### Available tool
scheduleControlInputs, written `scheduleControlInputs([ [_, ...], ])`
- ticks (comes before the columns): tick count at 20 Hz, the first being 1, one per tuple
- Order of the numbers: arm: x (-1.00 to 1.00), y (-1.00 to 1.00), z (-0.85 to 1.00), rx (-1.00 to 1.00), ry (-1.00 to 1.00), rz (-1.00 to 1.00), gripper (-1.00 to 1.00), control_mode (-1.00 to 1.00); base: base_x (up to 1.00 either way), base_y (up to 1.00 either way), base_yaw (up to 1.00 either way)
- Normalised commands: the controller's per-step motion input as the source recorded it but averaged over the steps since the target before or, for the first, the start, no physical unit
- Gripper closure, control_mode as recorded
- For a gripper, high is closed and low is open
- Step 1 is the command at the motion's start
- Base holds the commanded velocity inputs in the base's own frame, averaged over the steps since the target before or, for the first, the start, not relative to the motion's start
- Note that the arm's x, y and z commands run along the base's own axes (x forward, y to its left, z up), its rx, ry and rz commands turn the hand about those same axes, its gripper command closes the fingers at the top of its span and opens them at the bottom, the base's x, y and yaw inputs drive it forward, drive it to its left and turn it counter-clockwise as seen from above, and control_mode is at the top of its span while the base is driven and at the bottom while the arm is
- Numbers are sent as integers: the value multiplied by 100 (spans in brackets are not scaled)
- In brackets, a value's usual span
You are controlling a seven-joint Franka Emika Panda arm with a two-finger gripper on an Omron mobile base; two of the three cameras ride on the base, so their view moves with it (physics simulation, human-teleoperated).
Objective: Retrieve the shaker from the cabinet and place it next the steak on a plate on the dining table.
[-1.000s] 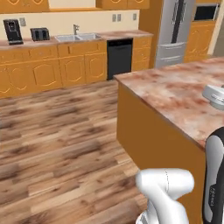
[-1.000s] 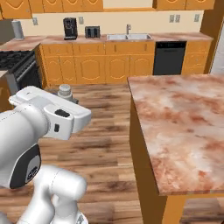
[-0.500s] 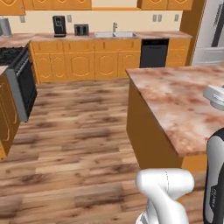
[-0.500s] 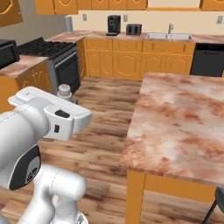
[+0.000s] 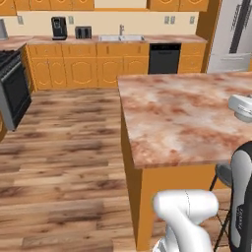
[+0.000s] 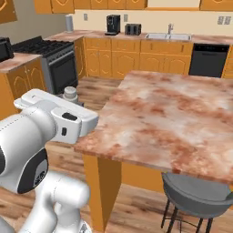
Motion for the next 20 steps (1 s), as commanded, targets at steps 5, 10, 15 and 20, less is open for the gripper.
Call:
scheduleControlInputs([
  [5,0,0,0,0,0,0,100,100,-62,-100,1],
  [10,0,0,0,0,0,0,100,100,-58,-100,3],
  [15,0,0,0,0,0,0,100,100,-56,-100,4],
  [20,0,0,0,0,0,0,100,100,-52,-100,5],
])
